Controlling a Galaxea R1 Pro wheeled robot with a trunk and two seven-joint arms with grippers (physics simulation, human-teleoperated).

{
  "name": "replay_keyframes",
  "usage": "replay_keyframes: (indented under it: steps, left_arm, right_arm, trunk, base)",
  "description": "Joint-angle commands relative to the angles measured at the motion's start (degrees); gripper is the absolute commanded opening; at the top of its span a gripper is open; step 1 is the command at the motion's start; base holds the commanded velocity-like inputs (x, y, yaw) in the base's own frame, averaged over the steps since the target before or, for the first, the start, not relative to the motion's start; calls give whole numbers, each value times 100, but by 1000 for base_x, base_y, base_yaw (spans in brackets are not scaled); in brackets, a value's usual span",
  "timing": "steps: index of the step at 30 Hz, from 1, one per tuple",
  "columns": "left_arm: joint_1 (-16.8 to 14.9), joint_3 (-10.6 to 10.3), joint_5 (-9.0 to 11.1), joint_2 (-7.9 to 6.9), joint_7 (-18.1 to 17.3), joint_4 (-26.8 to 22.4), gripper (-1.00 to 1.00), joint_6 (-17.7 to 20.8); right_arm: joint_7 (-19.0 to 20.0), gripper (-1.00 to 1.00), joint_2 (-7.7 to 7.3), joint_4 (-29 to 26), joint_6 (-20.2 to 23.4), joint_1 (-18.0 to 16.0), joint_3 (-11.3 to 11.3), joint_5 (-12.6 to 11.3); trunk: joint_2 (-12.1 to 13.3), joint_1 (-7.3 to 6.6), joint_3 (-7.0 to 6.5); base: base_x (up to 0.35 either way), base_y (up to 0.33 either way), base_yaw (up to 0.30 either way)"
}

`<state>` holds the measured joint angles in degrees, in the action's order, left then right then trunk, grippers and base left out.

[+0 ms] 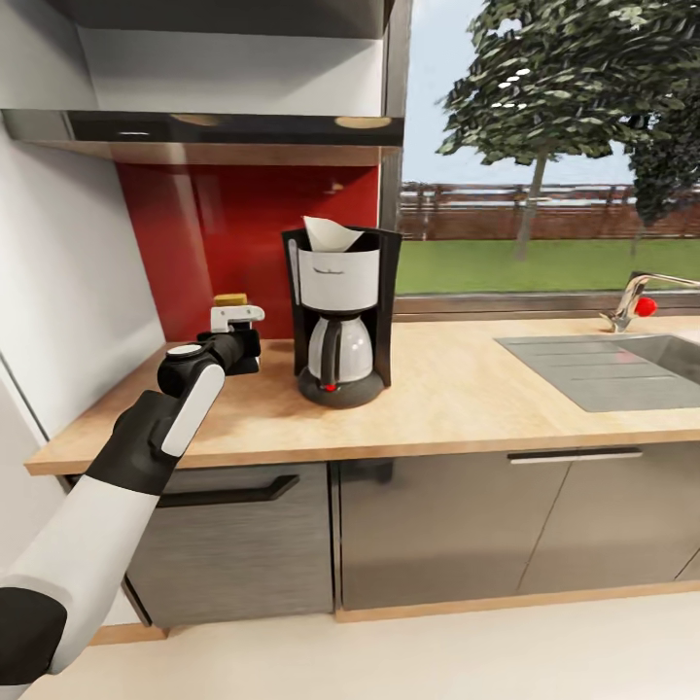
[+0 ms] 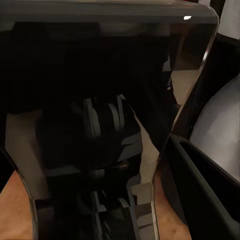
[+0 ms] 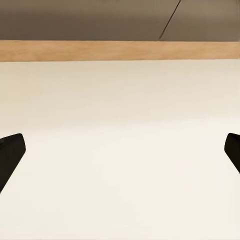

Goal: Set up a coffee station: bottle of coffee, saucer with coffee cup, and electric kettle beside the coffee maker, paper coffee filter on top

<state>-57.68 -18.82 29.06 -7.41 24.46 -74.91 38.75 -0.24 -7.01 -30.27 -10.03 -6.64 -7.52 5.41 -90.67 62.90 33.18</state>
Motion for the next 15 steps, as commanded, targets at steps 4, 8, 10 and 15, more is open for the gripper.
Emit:
replay_keyframes:
  steps: [4, 8, 10, 15]
  left_arm:
    - [-6, -16, 56, -6, 57, -6, -100, 9]
    - [-6, -16, 55, -6, 67, -13, -100, 9]
    - [-6, -16, 54, -6, 73, -14, -100, 9]
    - [-6, -16, 52, -6, 82, -12, -100, 9]
  right_arm:
    - [-2, 100, 4, 3, -17, -4, -21, 57]
    - [-2, 100, 4, 5, -17, -4, -21, 57]
    - [-2, 100, 3, 91, -20, -4, -21, 60]
    - [-2, 100, 7, 213, -25, -4, -21, 65]
  trunk:
    - [-3, 0, 6]
    - [-3, 0, 6]
    - [-3, 0, 6]
    - [-3, 0, 6]
  base:
    - [6, -148, 0]
    - [1, -47, 0]
    - [9, -19, 0]
    - [78, -130, 0]
